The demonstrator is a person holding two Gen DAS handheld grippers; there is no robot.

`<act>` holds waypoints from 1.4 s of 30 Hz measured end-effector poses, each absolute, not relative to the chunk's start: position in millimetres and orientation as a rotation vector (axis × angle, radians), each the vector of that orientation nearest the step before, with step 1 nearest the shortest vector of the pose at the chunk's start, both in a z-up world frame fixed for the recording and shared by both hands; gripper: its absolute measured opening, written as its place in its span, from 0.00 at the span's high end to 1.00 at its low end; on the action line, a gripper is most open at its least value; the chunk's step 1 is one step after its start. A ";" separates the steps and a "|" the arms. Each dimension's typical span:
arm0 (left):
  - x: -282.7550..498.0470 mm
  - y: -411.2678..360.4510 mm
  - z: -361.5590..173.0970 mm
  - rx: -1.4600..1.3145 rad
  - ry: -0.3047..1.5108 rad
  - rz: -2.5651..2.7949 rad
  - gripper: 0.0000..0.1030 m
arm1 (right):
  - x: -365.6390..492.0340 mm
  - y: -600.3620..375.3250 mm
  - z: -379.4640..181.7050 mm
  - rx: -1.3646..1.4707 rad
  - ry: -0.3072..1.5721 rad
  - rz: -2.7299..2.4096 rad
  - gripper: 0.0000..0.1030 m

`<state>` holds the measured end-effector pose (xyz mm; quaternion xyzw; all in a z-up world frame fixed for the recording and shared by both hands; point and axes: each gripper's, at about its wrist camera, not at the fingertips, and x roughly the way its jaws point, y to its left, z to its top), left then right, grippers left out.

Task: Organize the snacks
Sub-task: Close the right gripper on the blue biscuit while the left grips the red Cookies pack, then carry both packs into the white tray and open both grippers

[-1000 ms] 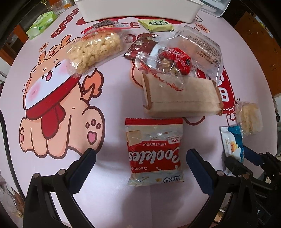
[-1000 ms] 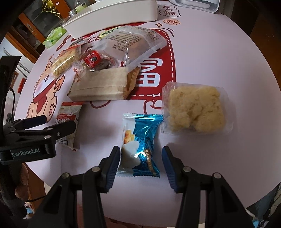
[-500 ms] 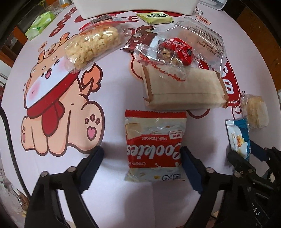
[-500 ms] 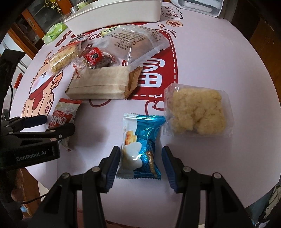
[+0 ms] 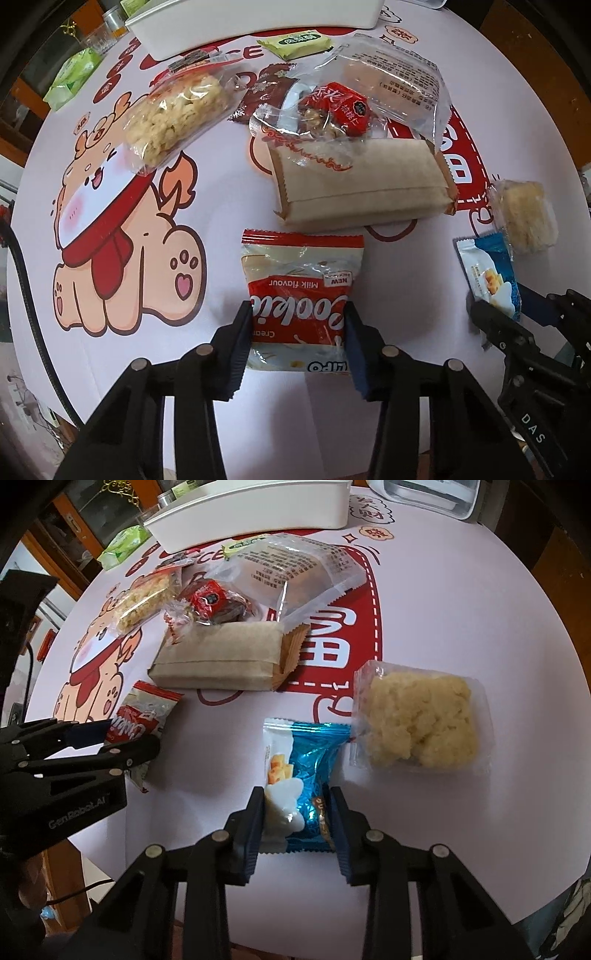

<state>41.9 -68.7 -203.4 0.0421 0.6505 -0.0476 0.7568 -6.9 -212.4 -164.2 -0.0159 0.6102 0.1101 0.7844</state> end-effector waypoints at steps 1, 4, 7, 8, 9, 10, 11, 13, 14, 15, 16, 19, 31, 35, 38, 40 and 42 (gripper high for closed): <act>38.3 -71.5 -200.5 0.091 1.419 -0.102 0.57 | -7.3 -212.2 -162.3 -0.037 1.310 0.242 0.67; 35.9 -60.7 -194.1 0.088 1.407 -0.096 0.57 | -7.9 -211.9 -156.1 -0.046 1.289 0.258 0.67; 34.0 -53.3 -182.9 0.083 1.393 -0.092 0.57 | -7.2 -211.1 -150.1 -0.051 1.275 0.272 0.67; 34.6 -52.1 -178.4 0.080 1.386 -0.090 0.57 | -6.3 -211.0 -147.2 -0.052 1.269 0.278 0.67; 34.7 -50.7 -174.4 0.078 1.380 -0.090 0.57 | -5.3 -210.9 -144.1 -0.054 1.260 0.283 0.67; 35.7 -49.6 -169.8 0.074 1.372 -0.089 0.57 | -4.1 -210.4 -141.1 -0.056 1.253 0.287 0.68; 36.9 -48.8 -165.2 0.071 1.364 -0.088 0.57 | -3.0 -210.3 -138.5 -0.057 1.247 0.291 0.68; 39.8 -46.8 -154.8 0.062 1.346 -0.086 0.57 | -0.7 -209.6 -133.1 -0.060 1.234 0.297 0.68; 41.1 -45.9 -149.7 0.055 1.338 -0.085 0.57 | 1.7 -209.2 -129.5 -0.062 1.226 0.301 0.68; 42.8 -44.8 -143.1 0.046 1.328 -0.087 0.57 | 4.0 -208.9 -125.2 -0.064 1.220 0.307 0.68; 44.5 -45.0 -137.7 0.042 1.317 -0.087 0.57 | 5.9 -207.7 -122.6 -0.067 1.217 0.310 0.68; 51.5 -42.4 -122.1 0.029 1.285 -0.087 0.57 | 16.7 -205.9 -105.6 -0.066 1.190 0.328 0.68; 105.6 -15.3 -9.9 0.013 1.068 -0.056 0.57 | 75.4 -189.8 -1.0 -0.125 0.951 0.371 0.68; 131.8 -7.4 22.0 0.027 0.999 -0.049 0.57 | 109.4 -185.9 36.9 -0.119 0.883 0.374 0.67; 154.7 -3.4 44.3 0.044 0.955 -0.044 0.57 | 134.3 -182.7 64.6 -0.126 0.828 0.358 0.67; 172.0 0.4 58.6 0.050 0.934 -0.039 0.57 | 150.0 -180.7 81.8 -0.131 0.796 0.347 0.67; 188.9 4.7 70.6 0.049 0.916 -0.042 0.57 | 166.4 -178.6 96.2 -0.129 0.777 0.336 0.67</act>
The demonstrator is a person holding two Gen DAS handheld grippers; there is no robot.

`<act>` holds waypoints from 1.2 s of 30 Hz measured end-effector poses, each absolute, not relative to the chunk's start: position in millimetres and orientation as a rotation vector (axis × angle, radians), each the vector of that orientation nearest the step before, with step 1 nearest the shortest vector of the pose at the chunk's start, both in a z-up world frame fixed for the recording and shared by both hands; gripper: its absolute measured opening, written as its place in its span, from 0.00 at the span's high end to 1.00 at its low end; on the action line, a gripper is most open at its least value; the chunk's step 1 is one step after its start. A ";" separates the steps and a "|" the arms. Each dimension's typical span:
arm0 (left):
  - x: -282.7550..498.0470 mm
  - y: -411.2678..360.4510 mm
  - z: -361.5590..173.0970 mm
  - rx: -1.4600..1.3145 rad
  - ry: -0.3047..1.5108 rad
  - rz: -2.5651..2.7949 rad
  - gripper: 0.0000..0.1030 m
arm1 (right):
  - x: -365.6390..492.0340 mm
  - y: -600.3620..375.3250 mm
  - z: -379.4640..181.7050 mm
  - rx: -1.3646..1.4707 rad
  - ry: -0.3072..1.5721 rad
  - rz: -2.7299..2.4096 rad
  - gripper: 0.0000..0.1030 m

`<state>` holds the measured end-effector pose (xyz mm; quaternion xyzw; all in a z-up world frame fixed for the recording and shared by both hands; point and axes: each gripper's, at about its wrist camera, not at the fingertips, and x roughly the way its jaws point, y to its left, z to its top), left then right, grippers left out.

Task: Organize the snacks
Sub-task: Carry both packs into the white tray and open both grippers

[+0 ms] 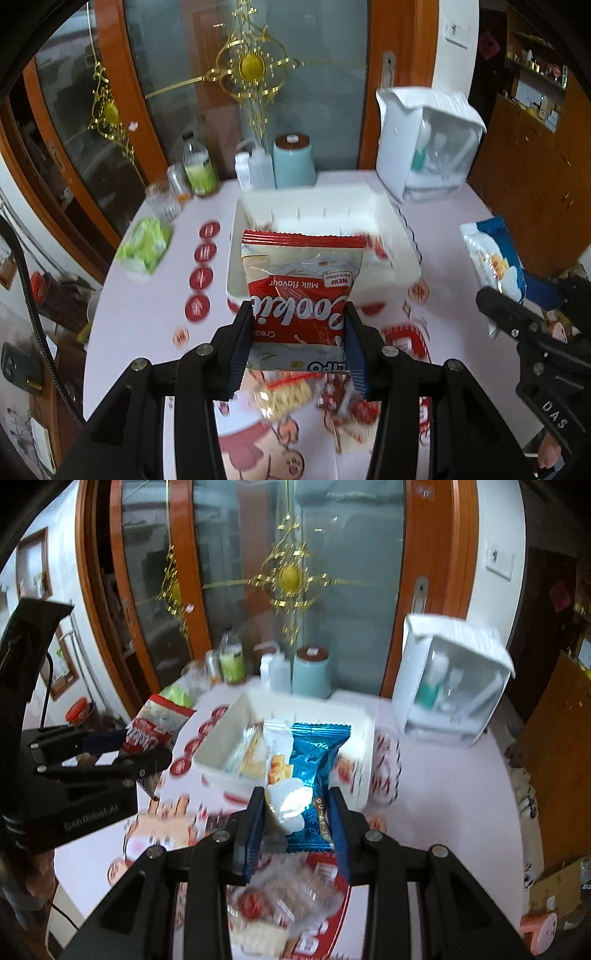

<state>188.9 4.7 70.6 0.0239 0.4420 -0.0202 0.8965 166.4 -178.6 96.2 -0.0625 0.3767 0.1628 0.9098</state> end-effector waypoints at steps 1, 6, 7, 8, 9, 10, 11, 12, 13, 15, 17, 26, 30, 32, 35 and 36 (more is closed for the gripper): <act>194.9 6.2 75.6 0.051 0.907 -0.037 0.57 | 170.0 -177.2 100.4 -0.129 0.771 0.333 0.67; 231.2 13.3 93.8 0.061 0.869 -0.015 0.57 | 206.2 -166.0 117.0 -0.153 0.729 0.297 0.67; 240.1 14.7 95.6 0.060 0.865 -0.013 0.57 | 211.6 -163.7 116.9 -0.154 0.724 0.292 0.67; 245.7 15.1 95.6 0.061 0.865 -0.010 0.57 | 217.0 -162.6 116.2 -0.154 0.722 0.289 0.67; 254.8 16.2 94.6 0.062 0.868 -0.006 0.57 | 226.7 -160.2 114.8 -0.154 0.724 0.279 0.67; 262.1 16.5 93.0 0.062 0.869 -0.006 0.57 | 231.6 -159.1 114.5 -0.154 0.726 0.274 0.67; 268.1 17.2 90.3 0.062 0.872 -0.004 0.57 | 240.9 -156.6 112.1 -0.155 0.729 0.269 0.67; 276.7 17.9 86.7 0.062 0.878 -0.001 0.57 | 247.1 -155.4 109.4 -0.155 0.734 0.265 0.67; 282.6 17.8 82.3 0.061 0.884 0.001 0.57 | 250.7 -154.1 107.1 -0.154 0.737 0.261 0.67; 295.1 18.3 72.7 0.057 0.900 -0.002 0.57 | 262.9 -150.1 99.7 -0.149 0.746 0.256 0.67; 304.6 17.2 60.9 0.056 0.916 -0.003 0.57 | 273.2 -147.1 90.5 -0.141 0.764 0.248 0.67; 340.7 12.4 5.7 0.056 0.995 -0.033 0.57 | 321.6 -138.5 31.3 -0.117 0.910 0.238 0.67; 353.9 10.7 -18.5 0.066 1.031 -0.037 0.57 | 338.0 -136.1 6.6 -0.123 0.966 0.216 0.67; 359.0 9.6 -29.1 0.074 1.047 -0.036 0.57 | 343.9 -135.0 -1.8 -0.127 0.984 0.208 0.67; 366.3 9.2 -43.3 0.077 1.069 -0.037 0.56 | 350.6 -134.8 -14.1 -0.118 1.013 0.203 0.66; 368.4 9.0 -46.8 0.076 1.072 -0.039 0.55 | 353.2 -134.7 -18.3 -0.115 1.026 0.202 0.66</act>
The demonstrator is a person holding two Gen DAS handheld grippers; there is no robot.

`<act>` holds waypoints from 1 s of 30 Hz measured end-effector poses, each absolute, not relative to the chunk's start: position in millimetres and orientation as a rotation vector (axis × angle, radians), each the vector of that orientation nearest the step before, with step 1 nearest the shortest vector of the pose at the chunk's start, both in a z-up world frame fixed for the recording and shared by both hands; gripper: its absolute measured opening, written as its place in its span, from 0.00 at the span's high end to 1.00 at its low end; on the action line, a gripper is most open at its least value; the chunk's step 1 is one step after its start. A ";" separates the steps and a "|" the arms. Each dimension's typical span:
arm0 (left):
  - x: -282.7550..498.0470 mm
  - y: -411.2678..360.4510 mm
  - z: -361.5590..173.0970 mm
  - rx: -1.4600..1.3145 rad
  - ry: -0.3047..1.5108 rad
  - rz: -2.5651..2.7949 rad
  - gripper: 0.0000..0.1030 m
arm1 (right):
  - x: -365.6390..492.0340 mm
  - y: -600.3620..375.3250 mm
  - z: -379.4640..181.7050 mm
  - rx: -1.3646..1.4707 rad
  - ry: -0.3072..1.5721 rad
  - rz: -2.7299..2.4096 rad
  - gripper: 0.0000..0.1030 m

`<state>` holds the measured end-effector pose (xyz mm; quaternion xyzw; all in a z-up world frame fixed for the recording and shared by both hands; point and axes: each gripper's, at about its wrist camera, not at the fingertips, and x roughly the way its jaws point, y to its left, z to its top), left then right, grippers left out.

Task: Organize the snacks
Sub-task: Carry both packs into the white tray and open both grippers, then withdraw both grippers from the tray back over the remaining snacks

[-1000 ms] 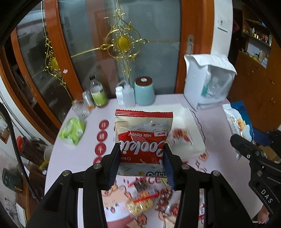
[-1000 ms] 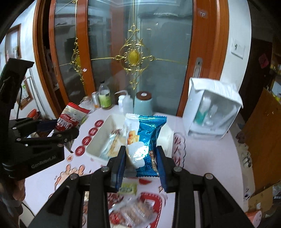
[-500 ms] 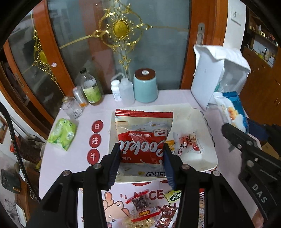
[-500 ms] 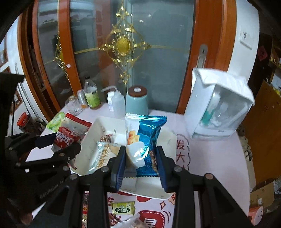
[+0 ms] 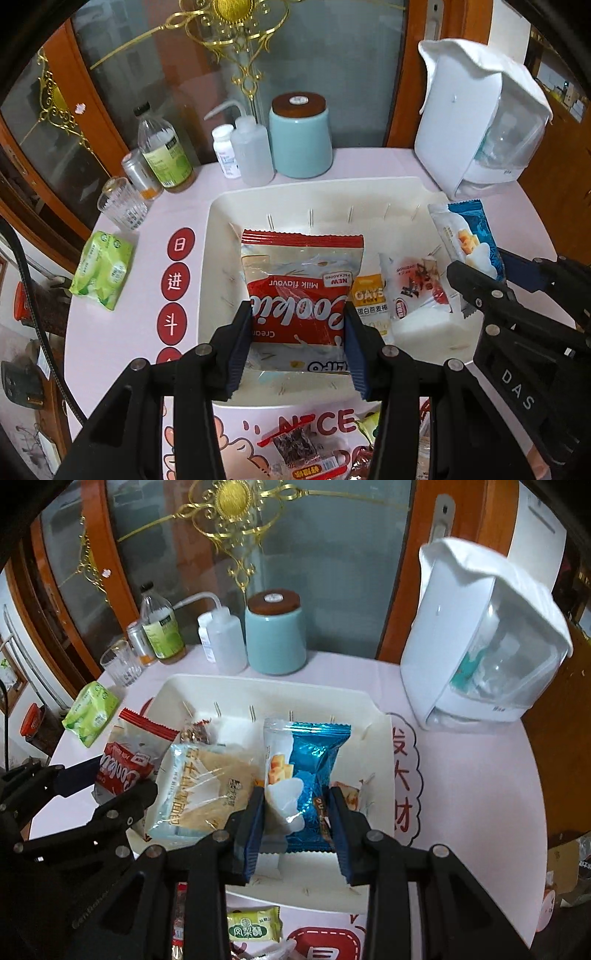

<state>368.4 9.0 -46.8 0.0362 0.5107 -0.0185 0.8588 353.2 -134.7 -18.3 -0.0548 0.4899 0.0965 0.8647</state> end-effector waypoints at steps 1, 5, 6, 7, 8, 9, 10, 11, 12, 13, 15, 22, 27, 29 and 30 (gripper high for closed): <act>370.9 10.7 -49.7 0.073 1.076 -0.041 0.50 | 355.0 -135.3 -21.5 -0.111 1.038 0.204 0.66; 377.4 14.1 -59.0 0.056 1.102 -0.063 0.22 | 361.5 -139.0 -35.7 -0.095 1.070 0.184 0.65; 378.9 15.2 -61.5 0.047 1.111 -0.078 0.21 | 362.9 -141.0 -39.4 -0.084 1.081 0.186 0.65; 379.3 16.1 -62.4 0.040 1.118 -0.084 0.20 | 364.3 -142.1 -42.6 -0.076 1.092 0.188 0.64; 380.1 17.2 -64.5 0.032 1.128 -0.088 0.20 | 365.1 -143.2 -45.4 -0.069 1.104 0.190 0.64; 380.4 17.8 -66.0 0.029 1.133 -0.087 0.20 | 366.0 -143.3 -47.7 -0.066 1.111 0.189 0.64; 380.1 17.9 -66.3 0.030 1.135 -0.086 0.20 | 365.8 -144.1 -49.1 -0.066 1.113 0.187 0.64; 379.9 17.7 -67.4 0.034 1.137 -0.086 0.20 | 365.0 -144.5 -49.8 -0.068 1.113 0.186 0.64; 379.2 17.3 -68.2 0.040 1.140 -0.083 0.20 | 364.0 -144.7 -49.8 -0.071 1.112 0.189 0.64; 378.6 17.0 -68.3 0.042 1.141 -0.083 0.20 | 363.0 -144.4 -49.0 -0.072 1.112 0.191 0.64; 377.0 15.9 -68.1 0.044 1.143 -0.084 0.20 | 360.6 -144.9 -47.2 -0.070 1.111 0.196 0.63; 365.8 11.9 -57.4 0.057 1.138 -0.091 0.20 | 350.8 -144.3 -36.0 -0.074 1.098 0.212 0.63; 352.9 10.2 -41.4 0.066 1.121 -0.095 0.20 | 337.8 -146.6 -20.5 -0.073 1.075 0.221 0.63; 345.6 9.2 -31.8 0.070 1.110 -0.098 0.20 | 332.1 -147.5 -13.8 -0.072 1.065 0.225 0.63; 342.0 8.8 -27.4 0.072 1.104 -0.098 0.20 | 329.2 -147.9 -10.2 -0.074 1.060 0.226 0.63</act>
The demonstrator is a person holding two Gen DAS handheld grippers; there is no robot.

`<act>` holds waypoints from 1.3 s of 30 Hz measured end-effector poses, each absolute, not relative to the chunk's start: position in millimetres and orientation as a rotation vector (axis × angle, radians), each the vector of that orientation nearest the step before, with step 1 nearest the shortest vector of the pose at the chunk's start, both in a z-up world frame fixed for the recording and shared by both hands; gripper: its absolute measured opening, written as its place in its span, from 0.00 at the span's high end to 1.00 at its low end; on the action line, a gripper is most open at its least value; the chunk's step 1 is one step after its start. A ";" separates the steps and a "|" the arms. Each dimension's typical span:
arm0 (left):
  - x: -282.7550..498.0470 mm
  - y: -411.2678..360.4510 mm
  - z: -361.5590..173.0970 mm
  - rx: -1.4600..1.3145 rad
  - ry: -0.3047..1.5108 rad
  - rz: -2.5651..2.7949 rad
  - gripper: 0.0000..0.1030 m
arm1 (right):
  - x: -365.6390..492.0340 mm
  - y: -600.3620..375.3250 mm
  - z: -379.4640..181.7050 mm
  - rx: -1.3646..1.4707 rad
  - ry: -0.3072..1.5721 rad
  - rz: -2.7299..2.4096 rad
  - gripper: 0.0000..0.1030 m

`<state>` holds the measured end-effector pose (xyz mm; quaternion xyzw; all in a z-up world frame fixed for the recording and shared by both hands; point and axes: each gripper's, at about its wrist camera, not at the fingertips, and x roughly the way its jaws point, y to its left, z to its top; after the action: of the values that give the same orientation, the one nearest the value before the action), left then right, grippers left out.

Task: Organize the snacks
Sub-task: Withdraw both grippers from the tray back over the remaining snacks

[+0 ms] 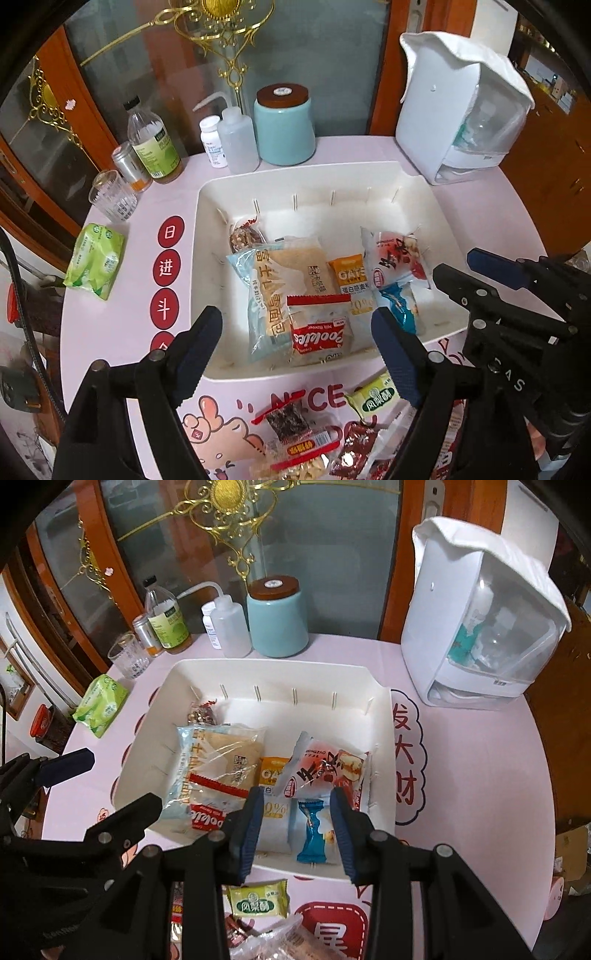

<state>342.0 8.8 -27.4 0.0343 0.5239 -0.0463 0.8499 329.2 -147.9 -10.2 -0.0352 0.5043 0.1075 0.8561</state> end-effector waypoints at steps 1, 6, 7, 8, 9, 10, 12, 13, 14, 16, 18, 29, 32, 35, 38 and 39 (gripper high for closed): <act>338.5 7.8 -22.6 0.076 1.097 -0.097 0.20 | 325.3 -147.8 -5.3 -0.076 1.052 0.227 0.63; 318.3 5.7 3.1 0.085 1.061 -0.097 0.20 | 307.1 -151.0 16.7 -0.078 1.015 0.236 0.63; 315.3 5.4 6.9 0.086 1.055 -0.097 0.20 | 302.7 -151.7 21.5 -0.078 1.007 0.239 0.63; 309.4 5.3 13.5 0.088 1.045 -0.097 0.20 | 297.2 -152.5 27.2 -0.078 0.997 0.242 0.63; 306.3 5.1 17.0 0.090 1.039 -0.097 0.20 | 293.3 -153.3 30.6 -0.078 0.991 0.245 0.63; 300.3 5.3 23.0 0.092 1.031 -0.095 0.20 | 287.3 -154.1 36.5 -0.079 0.981 0.250 0.63; 292.5 5.6 30.9 0.091 1.020 -0.097 0.20 | 277.2 -155.1 44.9 -0.082 0.966 0.257 0.63; 285.7 5.5 36.6 0.091 1.011 -0.098 0.20 | 274.0 -155.6 47.3 -0.084 0.961 0.259 0.63; 281.0 5.3 40.4 0.091 1.004 -0.099 0.20 | 268.0 -156.6 51.4 -0.086 0.952 0.264 0.63; 269.1 4.6 49.4 0.095 0.988 -0.099 0.20 | 256.2 -159.4 58.8 -0.087 0.939 0.273 0.63; 257.3 3.6 58.0 0.099 0.971 -0.102 0.20 | 244.9 -162.9 64.0 -0.085 0.930 0.281 0.63; 187.8 -16.6 83.9 0.154 0.872 -0.144 0.20 | 172.6 -200.7 81.6 -0.072 0.881 0.319 0.58; 169.7 -26.4 82.7 0.172 0.859 -0.180 0.20 | 153.3 -215.2 79.6 -0.062 0.872 0.313 0.51; 154.1 -33.8 77.2 0.173 0.856 -0.222 0.20 | 136.2 -227.2 72.5 -0.066 0.876 0.302 0.51; 140.8 -40.4 64.9 0.179 0.889 -0.264 0.20 | 120.0 -238.5 60.5 -0.073 0.893 0.285 0.51; 136.3 -42.6 59.1 0.186 0.901 -0.275 0.20 | 113.9 -242.7 54.7 -0.074 0.902 0.279 0.51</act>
<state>136.3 -42.6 59.1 0.0896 0.4335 -0.1324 0.8869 113.9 -242.7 54.7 -0.0358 0.4345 0.1341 0.8899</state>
